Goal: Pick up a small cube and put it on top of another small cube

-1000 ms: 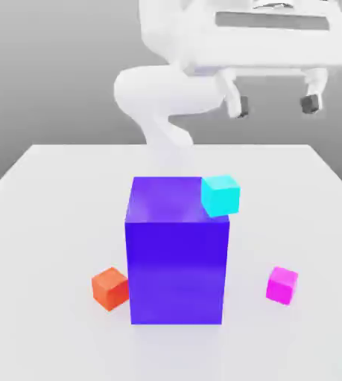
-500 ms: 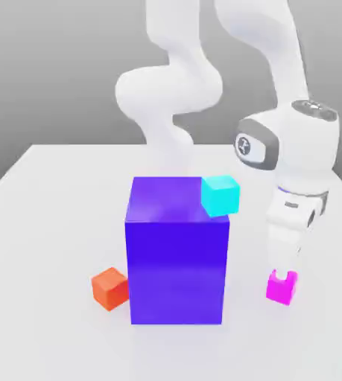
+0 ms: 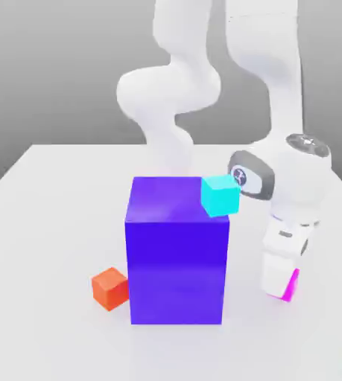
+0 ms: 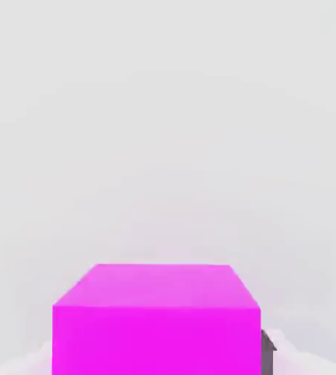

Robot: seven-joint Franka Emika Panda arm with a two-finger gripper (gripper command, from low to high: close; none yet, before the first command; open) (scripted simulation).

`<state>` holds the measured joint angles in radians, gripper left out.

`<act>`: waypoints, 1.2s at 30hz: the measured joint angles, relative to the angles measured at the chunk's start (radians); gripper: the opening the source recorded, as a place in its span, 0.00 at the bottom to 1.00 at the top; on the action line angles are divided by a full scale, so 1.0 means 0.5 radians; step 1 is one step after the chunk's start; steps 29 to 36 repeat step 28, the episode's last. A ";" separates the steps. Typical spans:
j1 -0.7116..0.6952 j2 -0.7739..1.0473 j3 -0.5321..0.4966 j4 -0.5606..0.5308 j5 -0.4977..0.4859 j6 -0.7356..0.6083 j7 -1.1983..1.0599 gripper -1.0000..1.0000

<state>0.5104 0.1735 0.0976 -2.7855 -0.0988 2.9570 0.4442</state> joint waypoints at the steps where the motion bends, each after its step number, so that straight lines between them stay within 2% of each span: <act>1: -0.017 -0.071 0.027 -0.014 0.040 -0.057 -0.029 0.00; 3: -0.029 -0.193 0.057 -0.023 0.114 -0.169 -0.093 0.00; 5: -0.042 -0.185 0.063 0.076 0.122 -0.261 -0.168 0.00; 20: -0.139 0.271 0.098 1.148 0.047 -0.885 -0.824 0.00; 24: -0.125 0.503 0.072 1.263 -0.002 -0.770 -0.860 0.00; 25: -0.116 0.562 0.060 1.270 -0.015 -0.719 -0.853 1.00; 36: -0.116 0.562 0.060 1.270 -0.015 -0.719 -0.853 1.00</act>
